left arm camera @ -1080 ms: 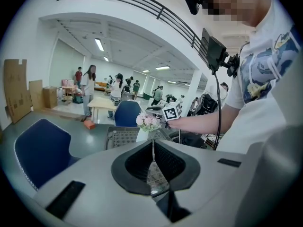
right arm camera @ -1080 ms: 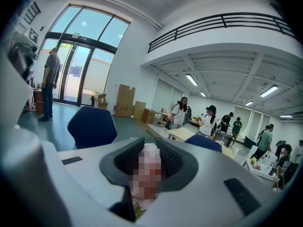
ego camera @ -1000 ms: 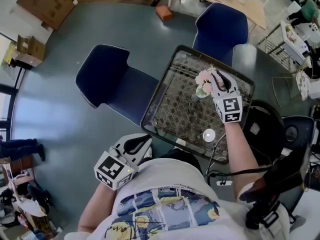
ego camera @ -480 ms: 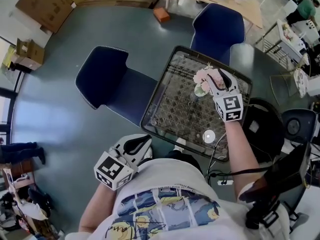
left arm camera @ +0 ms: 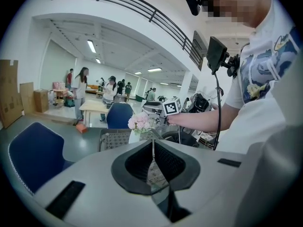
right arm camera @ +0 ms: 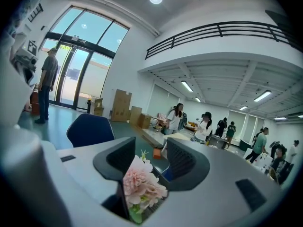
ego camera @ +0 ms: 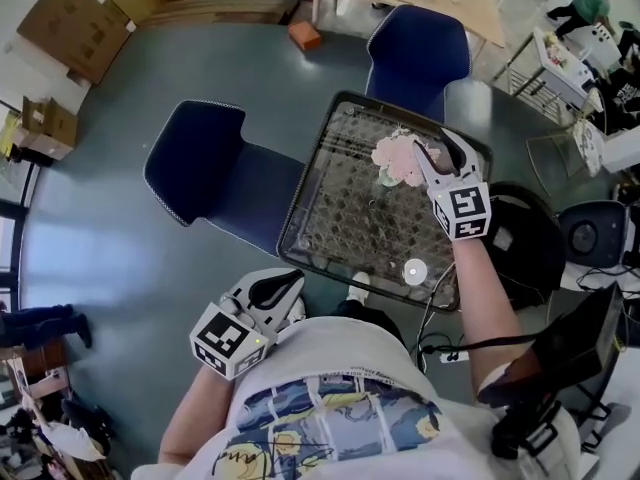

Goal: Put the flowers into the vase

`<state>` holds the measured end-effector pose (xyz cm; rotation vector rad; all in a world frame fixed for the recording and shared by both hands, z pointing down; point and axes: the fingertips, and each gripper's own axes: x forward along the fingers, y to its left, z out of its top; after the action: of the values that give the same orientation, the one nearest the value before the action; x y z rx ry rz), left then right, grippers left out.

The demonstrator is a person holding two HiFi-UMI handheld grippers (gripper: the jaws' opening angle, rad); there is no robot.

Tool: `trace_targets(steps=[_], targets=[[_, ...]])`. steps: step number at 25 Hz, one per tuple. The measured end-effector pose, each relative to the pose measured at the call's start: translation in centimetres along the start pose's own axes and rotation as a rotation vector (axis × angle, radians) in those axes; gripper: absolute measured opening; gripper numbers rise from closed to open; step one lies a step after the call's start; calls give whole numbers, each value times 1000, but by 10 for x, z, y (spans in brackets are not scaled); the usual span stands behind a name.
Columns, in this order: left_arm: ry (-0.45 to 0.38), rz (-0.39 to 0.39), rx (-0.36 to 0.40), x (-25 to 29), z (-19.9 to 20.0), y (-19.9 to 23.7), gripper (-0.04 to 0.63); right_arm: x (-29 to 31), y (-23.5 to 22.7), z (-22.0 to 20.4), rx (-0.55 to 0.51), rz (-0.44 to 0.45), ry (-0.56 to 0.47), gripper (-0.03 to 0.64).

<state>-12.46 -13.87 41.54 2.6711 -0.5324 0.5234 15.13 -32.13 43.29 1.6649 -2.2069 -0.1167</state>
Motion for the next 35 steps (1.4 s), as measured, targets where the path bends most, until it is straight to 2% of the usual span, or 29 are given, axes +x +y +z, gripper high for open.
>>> trace_targets(steps=[8,14,16,20,22,25,28,31,35], targets=[[-8,-75,32,-12,2,-4,11,-47,3,14,31,-87,26,192],[-10,-173,56,-32,-9,-11,11,-102,56,6,88,-110,116,190],[-7,-213,56,-39,-15,-12,11,-120,87,-4,131,-88,168,167],[34,-308,50,-46,-35,-20,11,-164,156,-26,231,-43,285,47],[62,-344,57,-47,-43,-27,11,-186,190,-33,282,-5,329,26],[77,-352,79,-50,-49,-37,9,-203,243,-37,345,104,349,9],[68,-367,81,-44,-53,-51,9,-211,285,-36,340,218,348,9],[84,-377,92,-32,-62,-79,9,-228,296,-32,293,271,327,9],[130,-349,135,-13,-76,-120,9,-261,290,-34,301,295,282,9]])
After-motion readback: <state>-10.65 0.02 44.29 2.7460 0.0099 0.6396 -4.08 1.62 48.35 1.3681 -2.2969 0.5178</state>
